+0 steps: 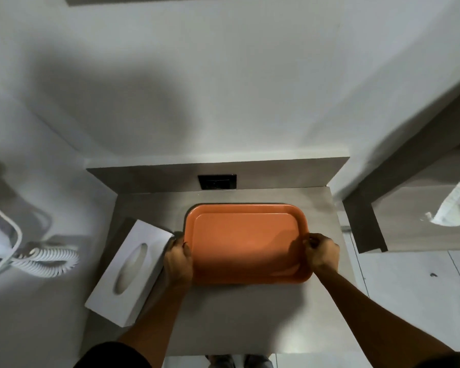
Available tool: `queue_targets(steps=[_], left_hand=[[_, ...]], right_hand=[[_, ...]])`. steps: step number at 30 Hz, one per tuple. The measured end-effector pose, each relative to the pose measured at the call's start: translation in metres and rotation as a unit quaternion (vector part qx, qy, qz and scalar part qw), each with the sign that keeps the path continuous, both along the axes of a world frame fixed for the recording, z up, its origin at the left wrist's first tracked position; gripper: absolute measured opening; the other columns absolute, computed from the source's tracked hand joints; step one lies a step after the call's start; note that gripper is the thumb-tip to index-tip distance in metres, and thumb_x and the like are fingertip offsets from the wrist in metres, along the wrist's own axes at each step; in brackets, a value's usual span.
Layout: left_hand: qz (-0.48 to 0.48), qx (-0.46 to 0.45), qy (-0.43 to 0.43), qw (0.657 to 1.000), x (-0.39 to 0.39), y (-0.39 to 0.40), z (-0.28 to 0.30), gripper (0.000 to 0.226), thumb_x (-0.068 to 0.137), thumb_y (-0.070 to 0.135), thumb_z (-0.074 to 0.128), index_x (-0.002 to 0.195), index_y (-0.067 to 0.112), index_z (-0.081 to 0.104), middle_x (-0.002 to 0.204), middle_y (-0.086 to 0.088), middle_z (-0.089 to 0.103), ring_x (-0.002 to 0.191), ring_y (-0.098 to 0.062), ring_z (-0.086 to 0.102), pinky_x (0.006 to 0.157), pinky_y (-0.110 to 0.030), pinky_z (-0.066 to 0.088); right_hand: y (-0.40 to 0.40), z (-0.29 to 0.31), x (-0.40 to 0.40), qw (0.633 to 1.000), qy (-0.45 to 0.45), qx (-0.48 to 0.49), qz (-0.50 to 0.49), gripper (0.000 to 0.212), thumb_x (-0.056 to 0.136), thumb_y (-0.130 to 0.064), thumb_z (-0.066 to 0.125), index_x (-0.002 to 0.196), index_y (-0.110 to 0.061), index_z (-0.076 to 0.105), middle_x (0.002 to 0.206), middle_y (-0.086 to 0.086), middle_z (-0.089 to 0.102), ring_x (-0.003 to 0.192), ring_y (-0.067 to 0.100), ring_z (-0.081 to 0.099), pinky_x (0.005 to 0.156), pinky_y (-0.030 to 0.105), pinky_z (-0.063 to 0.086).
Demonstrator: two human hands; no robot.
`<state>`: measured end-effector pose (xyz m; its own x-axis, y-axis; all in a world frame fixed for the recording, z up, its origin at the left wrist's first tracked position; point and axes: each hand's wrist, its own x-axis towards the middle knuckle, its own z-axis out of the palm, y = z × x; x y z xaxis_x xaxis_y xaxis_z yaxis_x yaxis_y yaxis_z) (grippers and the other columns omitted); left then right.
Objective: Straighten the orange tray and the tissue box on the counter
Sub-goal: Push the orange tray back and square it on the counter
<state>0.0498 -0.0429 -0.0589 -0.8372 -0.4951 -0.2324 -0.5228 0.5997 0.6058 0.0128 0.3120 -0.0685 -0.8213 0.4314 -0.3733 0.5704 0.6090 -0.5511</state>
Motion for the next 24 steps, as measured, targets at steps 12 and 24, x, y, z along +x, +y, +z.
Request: queue_targets(steps=[12, 24], left_hand=[[0.071, 0.046, 0.03, 0.996, 0.0, 0.005, -0.019, 0.032, 0.107, 0.003, 0.055, 0.134, -0.01, 0.067, 0.136, -0.032, 0.069, 0.134, -0.049, 0.061, 0.12, -0.057, 0.043], [-0.144, -0.05, 0.095, 0.984, 0.037, 0.014, -0.023, 0.058, 0.112, 0.038, 0.043, 0.167, 0.021, 0.035, 0.179, -0.006, 0.022, 0.165, -0.025, 0.024, 0.131, -0.046, 0.026]], right_hand=[[0.001, -0.009, -0.008, 1.0, 0.022, -0.021, 0.006, 0.027, 0.106, -0.01, 0.073, 0.131, -0.001, 0.079, 0.123, 0.023, 0.084, 0.116, 0.044, 0.079, 0.109, 0.05, 0.062], [-0.015, -0.03, 0.066, 0.962, 0.149, 0.077, 0.216, 0.069, 0.113, -0.045, 0.053, 0.172, -0.014, 0.037, 0.175, 0.014, 0.045, 0.162, 0.035, 0.043, 0.134, 0.062, 0.031]])
